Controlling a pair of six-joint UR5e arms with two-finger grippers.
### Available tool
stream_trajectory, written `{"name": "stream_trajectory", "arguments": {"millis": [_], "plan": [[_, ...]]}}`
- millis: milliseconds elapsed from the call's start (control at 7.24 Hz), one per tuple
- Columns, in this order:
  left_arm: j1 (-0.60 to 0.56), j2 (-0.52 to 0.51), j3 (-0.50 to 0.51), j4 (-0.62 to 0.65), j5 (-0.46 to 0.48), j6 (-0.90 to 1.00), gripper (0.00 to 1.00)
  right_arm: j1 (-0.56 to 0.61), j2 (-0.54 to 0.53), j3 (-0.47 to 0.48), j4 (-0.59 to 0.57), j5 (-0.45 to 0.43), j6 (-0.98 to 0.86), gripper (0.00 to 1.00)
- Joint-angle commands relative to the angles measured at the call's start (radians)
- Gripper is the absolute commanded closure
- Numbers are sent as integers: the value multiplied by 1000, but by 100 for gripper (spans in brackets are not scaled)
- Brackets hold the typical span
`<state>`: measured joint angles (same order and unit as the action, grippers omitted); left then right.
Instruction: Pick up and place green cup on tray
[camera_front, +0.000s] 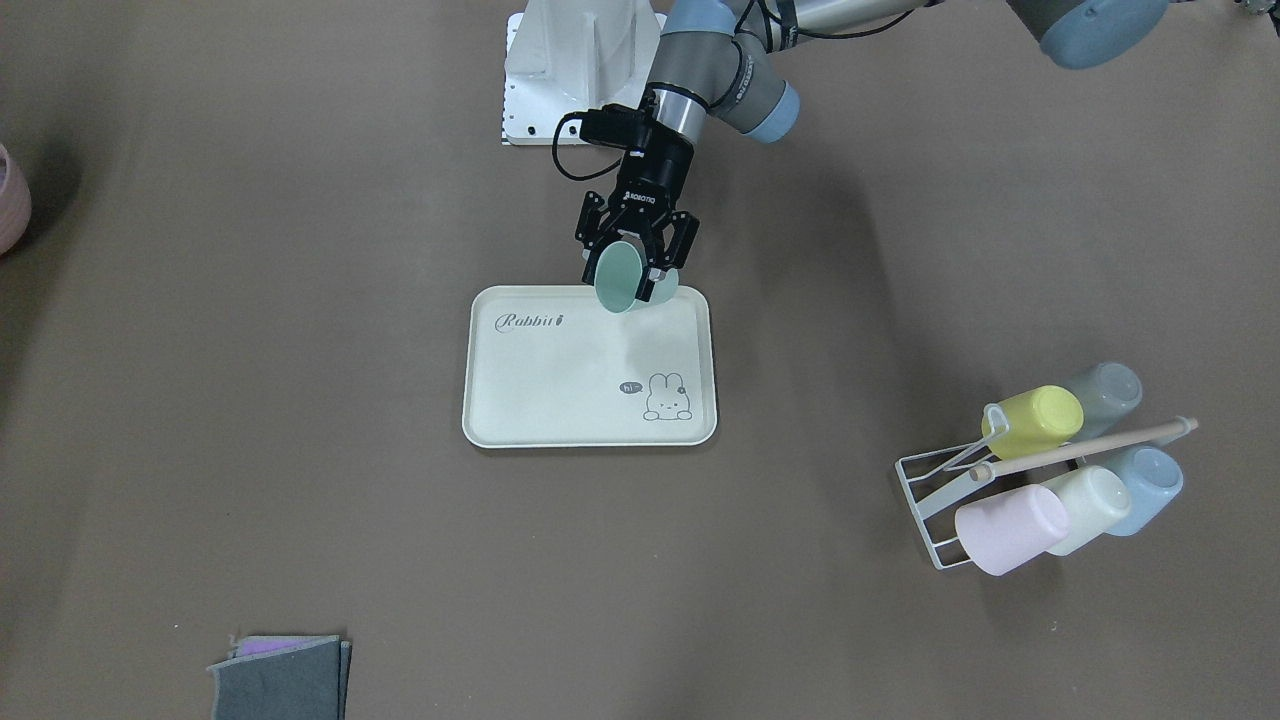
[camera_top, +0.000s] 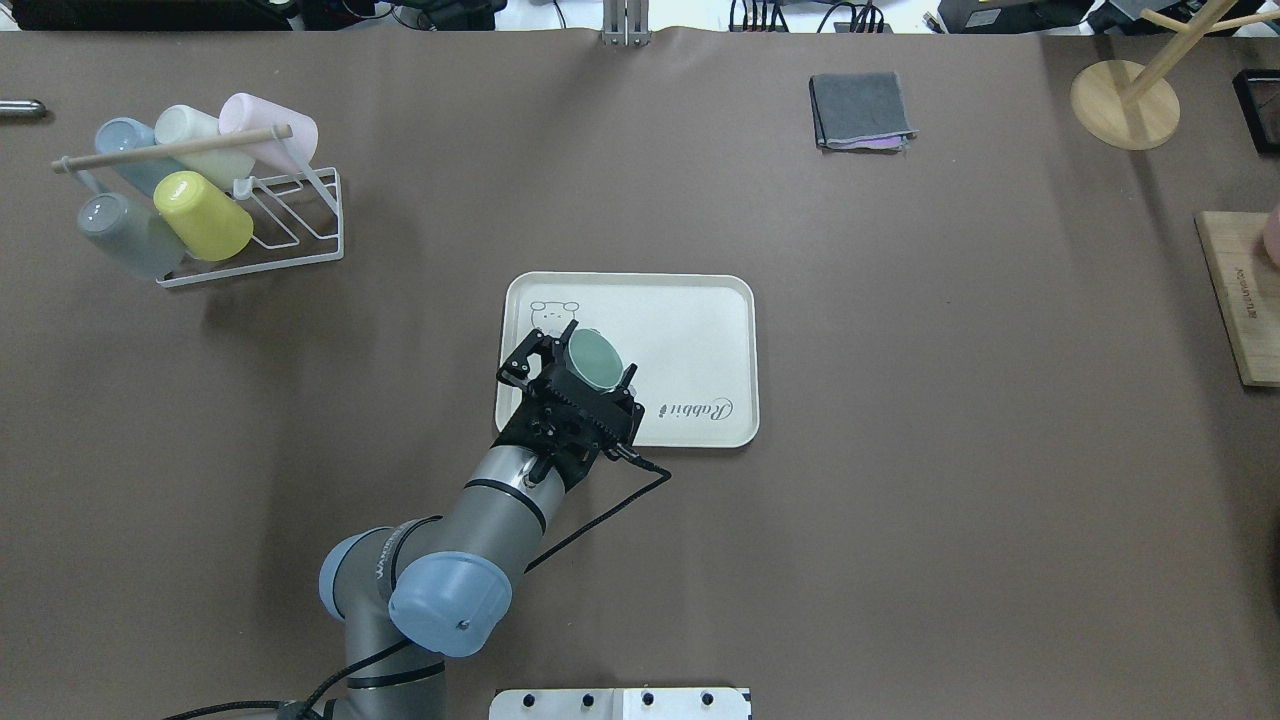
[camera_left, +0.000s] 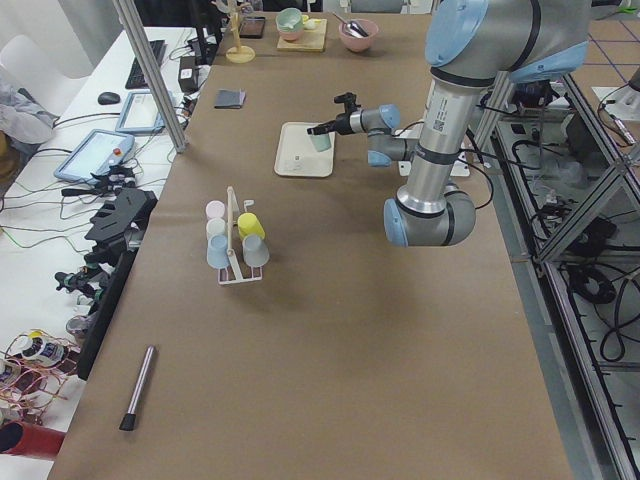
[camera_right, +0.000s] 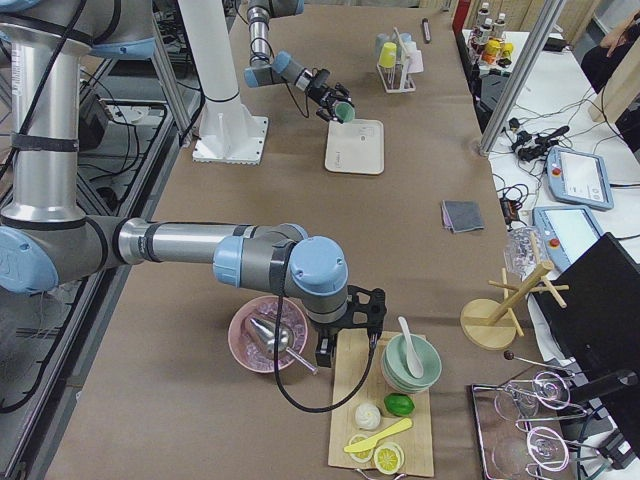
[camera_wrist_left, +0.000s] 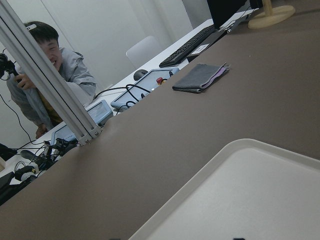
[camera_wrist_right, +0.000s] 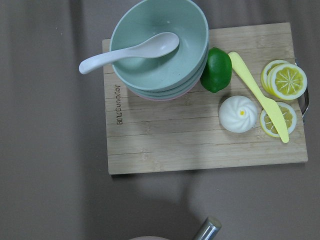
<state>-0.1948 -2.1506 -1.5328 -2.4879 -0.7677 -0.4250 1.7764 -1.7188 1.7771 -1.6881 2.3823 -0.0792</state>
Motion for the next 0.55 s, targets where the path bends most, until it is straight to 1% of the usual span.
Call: {"name": "stream_trajectory", "arguments": {"millis": [0,138,276,414], "plan": [[-23,-15,43,-2,-46,-140,23,0,-28,31,7,-2,-2,0],[-46,-20,43,-2,-59,-173,23,0,-27,30,7,-3,-2,0],[-75,-49,49,-2,-102,-211,24,0,-28,28,7,-2,-2,0],[-103,-87,92,0,-125,-263,24,0,-28,28,7,-3,-2,0]]}}
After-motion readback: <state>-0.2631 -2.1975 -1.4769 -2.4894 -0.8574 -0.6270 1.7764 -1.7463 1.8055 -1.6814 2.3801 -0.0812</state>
